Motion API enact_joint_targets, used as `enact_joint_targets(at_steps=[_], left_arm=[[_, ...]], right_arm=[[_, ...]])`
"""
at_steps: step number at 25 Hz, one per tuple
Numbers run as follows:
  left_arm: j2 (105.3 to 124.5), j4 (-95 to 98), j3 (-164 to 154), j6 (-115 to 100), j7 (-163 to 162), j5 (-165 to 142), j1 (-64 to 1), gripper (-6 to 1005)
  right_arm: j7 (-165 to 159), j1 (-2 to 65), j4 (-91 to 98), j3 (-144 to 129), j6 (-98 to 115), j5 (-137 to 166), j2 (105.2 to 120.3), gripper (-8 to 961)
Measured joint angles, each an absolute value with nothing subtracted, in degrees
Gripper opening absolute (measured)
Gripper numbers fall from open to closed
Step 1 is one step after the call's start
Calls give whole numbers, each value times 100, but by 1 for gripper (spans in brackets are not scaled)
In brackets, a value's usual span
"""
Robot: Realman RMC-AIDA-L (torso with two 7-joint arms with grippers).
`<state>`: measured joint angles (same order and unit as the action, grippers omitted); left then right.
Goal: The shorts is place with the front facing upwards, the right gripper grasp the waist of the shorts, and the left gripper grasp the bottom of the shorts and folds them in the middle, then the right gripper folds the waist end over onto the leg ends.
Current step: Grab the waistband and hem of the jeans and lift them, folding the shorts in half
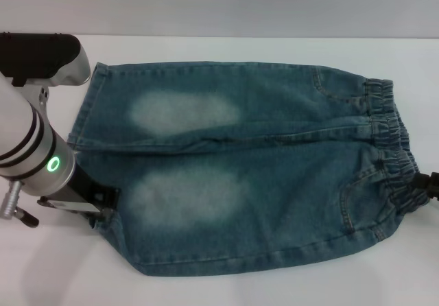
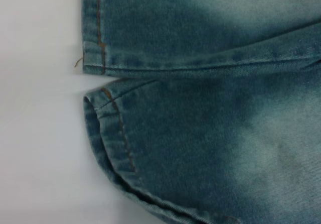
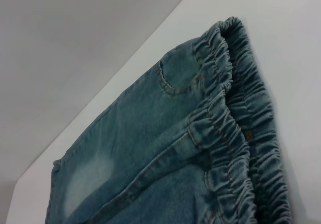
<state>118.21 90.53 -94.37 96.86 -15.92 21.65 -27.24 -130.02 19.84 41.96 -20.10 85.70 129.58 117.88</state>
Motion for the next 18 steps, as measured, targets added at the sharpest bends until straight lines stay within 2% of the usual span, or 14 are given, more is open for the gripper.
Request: enact_joint_targets(at_steps=[8, 14, 18], left_arm=[[11821, 9053, -9430, 9667, -1590, 2152, -2750, 18], [11821, 9052, -9430, 9584, -1590, 2165, -2749, 18], [11819, 9050, -9428, 9558, -1586, 2165, -2726, 18]], right_arm=[[-12915, 2004, 4150, -2015, 8574, 12958, 11761, 261], [-12875, 2012, 4152, -2009, 8603, 12949, 11758, 64], [-12850, 2013, 4149, -1969, 8617, 12893, 11752, 15]])
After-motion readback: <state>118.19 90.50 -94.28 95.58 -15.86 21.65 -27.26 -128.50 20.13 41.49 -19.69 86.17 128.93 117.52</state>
